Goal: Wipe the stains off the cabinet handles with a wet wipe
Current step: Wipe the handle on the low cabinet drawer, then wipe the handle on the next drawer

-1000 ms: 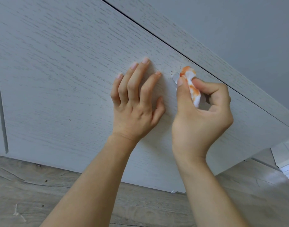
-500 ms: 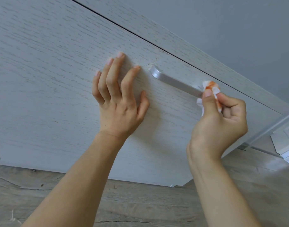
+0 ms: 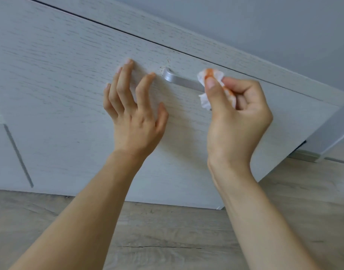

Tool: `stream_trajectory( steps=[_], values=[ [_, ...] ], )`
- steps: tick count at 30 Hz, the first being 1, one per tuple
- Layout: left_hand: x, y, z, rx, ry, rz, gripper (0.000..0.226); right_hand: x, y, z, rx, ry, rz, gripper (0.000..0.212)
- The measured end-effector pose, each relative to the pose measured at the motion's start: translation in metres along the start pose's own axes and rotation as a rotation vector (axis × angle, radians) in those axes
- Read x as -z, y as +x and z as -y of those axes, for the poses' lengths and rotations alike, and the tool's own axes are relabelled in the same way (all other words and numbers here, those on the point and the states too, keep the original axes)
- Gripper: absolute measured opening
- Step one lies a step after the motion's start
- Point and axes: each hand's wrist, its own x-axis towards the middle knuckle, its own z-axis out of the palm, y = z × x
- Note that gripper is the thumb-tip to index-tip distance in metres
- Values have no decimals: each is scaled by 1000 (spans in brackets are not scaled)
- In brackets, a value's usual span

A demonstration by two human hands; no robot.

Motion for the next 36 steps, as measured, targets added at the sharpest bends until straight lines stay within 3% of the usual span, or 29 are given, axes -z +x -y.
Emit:
stream_trajectory(
  steps=[6,15,23,32,36],
  values=[
    [52,4,32,-25,146,246,48,-38,-13,12,7,-96,165,26],
    [155,20,102,-154,696,748,55,-99,-44,1,-55,-171,726,18],
    [226,26,186,-138,880,904,59,-167,-93,-21,-142,-180,842,13],
    [309,52,341,-15,867,869,60,-300,-183,-25,-81,-331,1026,13],
    [348,60,410,66,817,871,73,-349,-213,-28,-96,-391,1052,11]
  ],
)
